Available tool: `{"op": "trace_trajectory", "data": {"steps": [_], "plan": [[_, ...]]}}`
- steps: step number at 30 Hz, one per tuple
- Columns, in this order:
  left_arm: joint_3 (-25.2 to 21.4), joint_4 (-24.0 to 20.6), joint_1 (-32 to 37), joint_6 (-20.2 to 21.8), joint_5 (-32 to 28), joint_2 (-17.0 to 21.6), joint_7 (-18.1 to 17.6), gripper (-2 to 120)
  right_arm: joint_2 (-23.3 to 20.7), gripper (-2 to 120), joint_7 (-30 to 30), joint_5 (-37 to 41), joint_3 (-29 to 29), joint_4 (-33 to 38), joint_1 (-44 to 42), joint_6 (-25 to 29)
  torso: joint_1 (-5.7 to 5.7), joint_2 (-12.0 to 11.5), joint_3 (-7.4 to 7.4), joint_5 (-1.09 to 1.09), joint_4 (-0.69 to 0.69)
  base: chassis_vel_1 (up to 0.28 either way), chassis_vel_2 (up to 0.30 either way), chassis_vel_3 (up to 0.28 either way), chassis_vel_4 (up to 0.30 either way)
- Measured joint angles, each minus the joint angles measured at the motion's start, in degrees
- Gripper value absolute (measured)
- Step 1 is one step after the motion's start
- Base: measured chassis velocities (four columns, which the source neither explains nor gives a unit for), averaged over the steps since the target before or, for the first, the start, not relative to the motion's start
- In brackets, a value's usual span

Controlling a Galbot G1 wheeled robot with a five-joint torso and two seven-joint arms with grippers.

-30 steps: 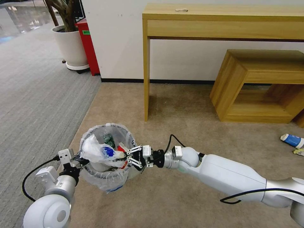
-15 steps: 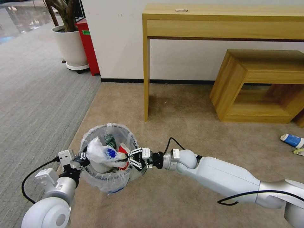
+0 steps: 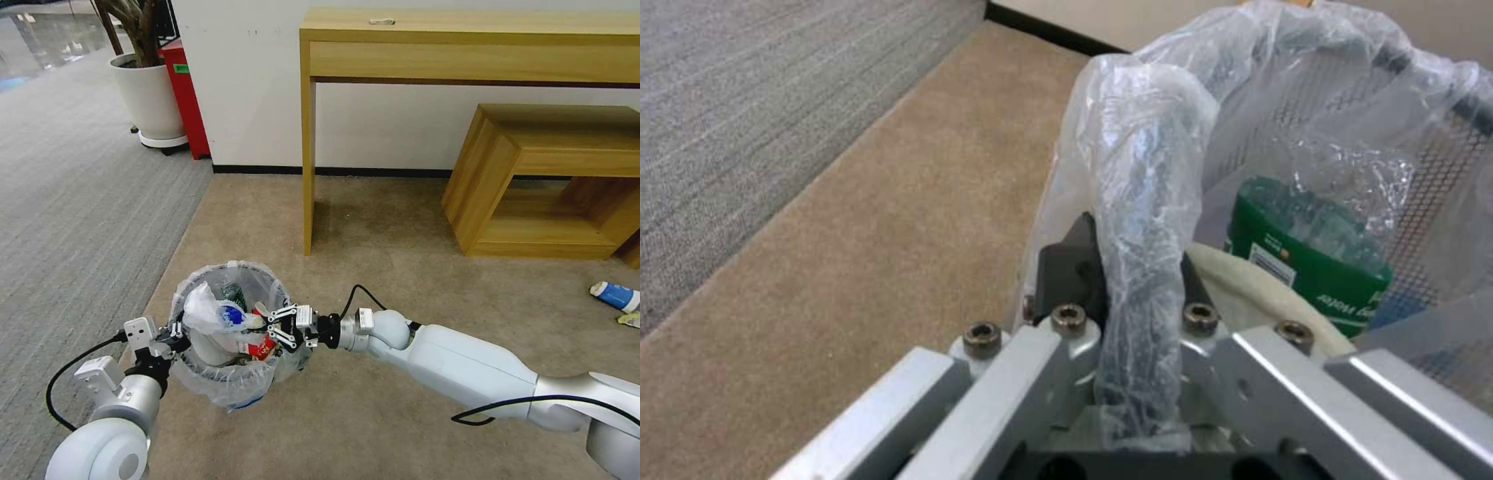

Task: Pick up the trash bin and place the garbage on the floor into it.

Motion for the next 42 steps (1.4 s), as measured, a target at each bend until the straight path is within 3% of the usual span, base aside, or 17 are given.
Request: {"op": "trace_trajectory", "data": {"steps": [15, 30, 32, 38, 40, 42], "plan": [[-0.04, -0.56, 0.43, -0.07, -0.05, 0.28, 0.32, 2, 0.44, 0, -0.93, -0.27, -0.16, -1.76, 0.71, 0.46, 0.0, 0.0, 0.0, 0.0, 0.0, 0.0, 0.0, 0.0, 0.0], [-0.22, -0.91, 0.43, -0.08, -0.39, 0.55, 0.27, 2, -1.13, 51, -1.32, -0.62, 0.8, -0.26, -0.8, -0.37, 0.0, 0.0, 0.0, 0.0, 0.0, 0.0, 0.0, 0.0, 0.0], [-0.22, -0.97, 0.48, -0.08, -0.39, 0.52, 0.27, 2, -1.3, 63, -1.32, -0.68, 1.07, -0.04, -1.19, -0.37, 0.0, 0.0, 0.0, 0.0, 0.0, 0.0, 0.0, 0.0, 0.0], [-0.17, -0.97, 0.5, -0.08, -0.33, 0.35, 0.27, 2, -1.85, 80, -1.12, -0.74, 1.56, 0.69, -2.23, -0.37, 0.0, 0.0, 0.0, 0.0, 0.0, 0.0, 0.0, 0.0, 0.0], [-0.02, -0.92, 0.48, -0.08, -0.19, 0.17, 0.27, 2, -2.29, 91, -0.82, -0.75, 1.9, 1.18, -2.64, -0.37, 0.0, 0.0, 0.0, 0.0, 0.0, 0.0, 0.0, 0.0, 0.0], [0.03, -0.88, 0.48, -0.08, -0.12, 0.1, 0.27, 2, -2.41, 94, -0.73, -0.76, 2.02, 1.27, -2.74, -0.38, 0.0, 0.0, 0.0, 0.0, 0.0, 0.0, 0.0, 0.0, 0.0]]}}
